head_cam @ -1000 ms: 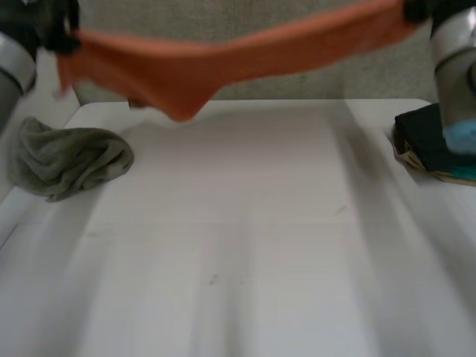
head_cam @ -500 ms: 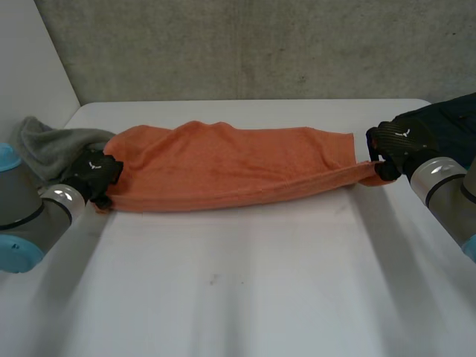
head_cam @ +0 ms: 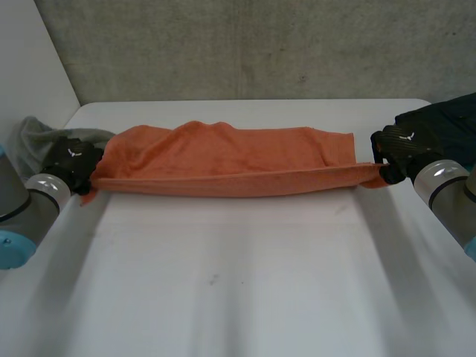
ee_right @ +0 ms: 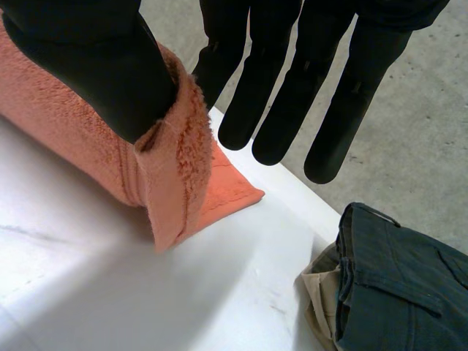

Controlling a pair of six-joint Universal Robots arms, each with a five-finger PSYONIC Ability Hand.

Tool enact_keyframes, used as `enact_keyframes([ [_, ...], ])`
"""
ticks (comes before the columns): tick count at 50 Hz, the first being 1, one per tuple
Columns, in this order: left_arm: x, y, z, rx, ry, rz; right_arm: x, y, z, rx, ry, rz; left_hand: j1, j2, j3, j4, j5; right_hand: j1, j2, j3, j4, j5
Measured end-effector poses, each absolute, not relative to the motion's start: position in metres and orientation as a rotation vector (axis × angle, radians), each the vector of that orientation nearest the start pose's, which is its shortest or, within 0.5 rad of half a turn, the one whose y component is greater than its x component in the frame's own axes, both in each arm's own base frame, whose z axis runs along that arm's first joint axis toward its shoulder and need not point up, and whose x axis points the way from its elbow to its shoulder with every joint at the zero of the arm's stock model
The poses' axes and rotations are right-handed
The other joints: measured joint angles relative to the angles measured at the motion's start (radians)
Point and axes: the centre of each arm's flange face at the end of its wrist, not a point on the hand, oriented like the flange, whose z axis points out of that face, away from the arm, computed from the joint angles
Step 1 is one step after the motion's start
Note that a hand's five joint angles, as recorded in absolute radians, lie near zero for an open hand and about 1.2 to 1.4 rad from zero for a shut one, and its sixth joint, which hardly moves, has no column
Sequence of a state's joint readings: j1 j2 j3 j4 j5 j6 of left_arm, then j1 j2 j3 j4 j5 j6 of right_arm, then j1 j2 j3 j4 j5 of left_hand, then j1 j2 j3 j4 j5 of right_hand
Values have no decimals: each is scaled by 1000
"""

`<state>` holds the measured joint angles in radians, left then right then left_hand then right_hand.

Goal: Fold the laundry.

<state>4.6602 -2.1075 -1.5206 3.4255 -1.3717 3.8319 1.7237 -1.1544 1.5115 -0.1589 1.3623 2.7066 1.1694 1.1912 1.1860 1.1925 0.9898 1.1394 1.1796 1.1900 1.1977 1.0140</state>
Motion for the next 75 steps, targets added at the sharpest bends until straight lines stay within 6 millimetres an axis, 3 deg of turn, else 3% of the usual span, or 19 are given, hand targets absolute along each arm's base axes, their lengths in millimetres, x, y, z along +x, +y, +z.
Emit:
enact_keyframes([
  [5,-168,-364,169,1059,2013,-1769,203,-333,199,-978,2295,-1964,0,5,5,5,0,0,0,0,0,3],
  [10,-164,-338,174,1228,2017,-1625,192,-316,200,-1198,2372,-1847,0,5,5,5,0,0,0,0,0,4],
  [16,-160,-291,178,1518,2053,-1374,167,-276,197,-1630,2495,-1441,0,5,5,5,0,0,0,0,0,4],
  [17,-160,-291,178,1518,2053,-1374,167,-276,197,-1630,2495,-1441,0,5,5,5,0,0,0,0,0,4],
  [18,-159,-271,180,1635,2078,-1264,159,-260,197,-1773,2492,-1277,0,5,5,5,0,0,0,0,0,4],
  [20,-159,-255,182,1735,2101,-1169,154,-250,198,-1874,2466,-1174,0,5,5,5,0,0,0,0,0,4],
  [22,-159,-245,185,1812,2116,-1101,152,-247,199,-1922,2445,-1143,0,5,5,5,0,0,0,0,0,4],
  [26,-161,-244,191,1853,2099,-1090,152,-251,198,-1922,2442,-1189,0,5,5,5,0,0,0,0,0,4],
  [36,-188,-313,196,1685,1970,-1369,173,-309,188,-1643,2513,-1584,0,5,5,5,0,0,0,0,0,5],
  [38,-198,-337,194,1611,1956,-1445,177,-328,186,-1534,2540,-1700,0,5,5,5,0,0,0,0,0,5],
  [42,-211,-365,192,1527,1935,-1523,183,-353,181,-1413,2551,-1841,0,5,5,6,0,0,0,0,0,5],
  [49,-231,-408,184,1436,1864,-1632,199,-387,171,-1320,2504,-2038,0,5,5,6,0,0,0,0,0,5],
  [59,-249,-442,153,1419,1800,-1699,221,-415,157,-1264,2426,-2268,0,5,5,6,0,0,0,0,0,5],
  [65,-252,-454,152,1380,1749,-1766,229,-424,154,-1255,2373,-2357,1,5,5,6,0,0,0,0,0,5],
  [68,-253,-462,165,1322,1690,-1839,232,-432,163,-1225,2316,-2445,0,5,5,6,0,0,0,0,0,5],
  [70,-254,-470,194,1229,1598,-1945,234,-441,184,-1147,2232,-2578,0,6,8,10,0,0,0,3,1,5],
  [75,-250,-474,309,860,1324,-2314,232,-458,286,-672,1814,-3048,0,6,8,10,0,0,0,3,1,5],
])
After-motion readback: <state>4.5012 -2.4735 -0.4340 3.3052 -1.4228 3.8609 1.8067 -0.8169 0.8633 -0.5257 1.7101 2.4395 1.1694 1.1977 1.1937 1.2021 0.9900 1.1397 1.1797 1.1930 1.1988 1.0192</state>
